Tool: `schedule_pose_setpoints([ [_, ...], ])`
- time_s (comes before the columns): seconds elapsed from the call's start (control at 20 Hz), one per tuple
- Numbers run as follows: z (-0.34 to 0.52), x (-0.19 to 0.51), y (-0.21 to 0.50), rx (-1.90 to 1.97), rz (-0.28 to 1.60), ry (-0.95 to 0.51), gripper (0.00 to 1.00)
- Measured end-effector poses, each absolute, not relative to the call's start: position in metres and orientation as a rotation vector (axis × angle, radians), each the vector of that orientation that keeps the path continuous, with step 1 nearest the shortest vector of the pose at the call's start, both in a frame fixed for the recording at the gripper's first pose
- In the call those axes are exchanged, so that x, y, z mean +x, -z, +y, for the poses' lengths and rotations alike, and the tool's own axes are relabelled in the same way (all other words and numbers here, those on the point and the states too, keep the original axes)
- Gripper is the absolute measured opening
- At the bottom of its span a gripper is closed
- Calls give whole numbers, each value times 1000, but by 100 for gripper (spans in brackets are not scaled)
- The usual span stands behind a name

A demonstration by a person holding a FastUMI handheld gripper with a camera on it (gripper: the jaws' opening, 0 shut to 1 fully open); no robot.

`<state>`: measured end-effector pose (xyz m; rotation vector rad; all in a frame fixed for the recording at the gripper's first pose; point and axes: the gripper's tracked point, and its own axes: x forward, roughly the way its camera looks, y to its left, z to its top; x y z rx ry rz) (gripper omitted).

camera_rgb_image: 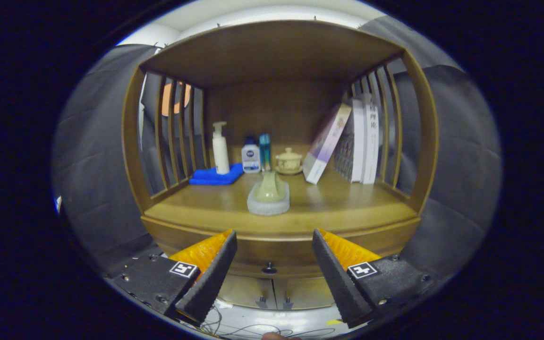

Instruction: Pull open the drawer, take out the items inside it, and place them on the countertop above the cabinet.

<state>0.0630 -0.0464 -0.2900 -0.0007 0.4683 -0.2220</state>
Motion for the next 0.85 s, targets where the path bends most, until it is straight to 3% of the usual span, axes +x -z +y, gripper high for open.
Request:
schedule_pose_setpoints([
  [0.3,-35,34,174,-55,332,149,100],
  [0.85,-42,-10,0,-51,123,140,100],
])
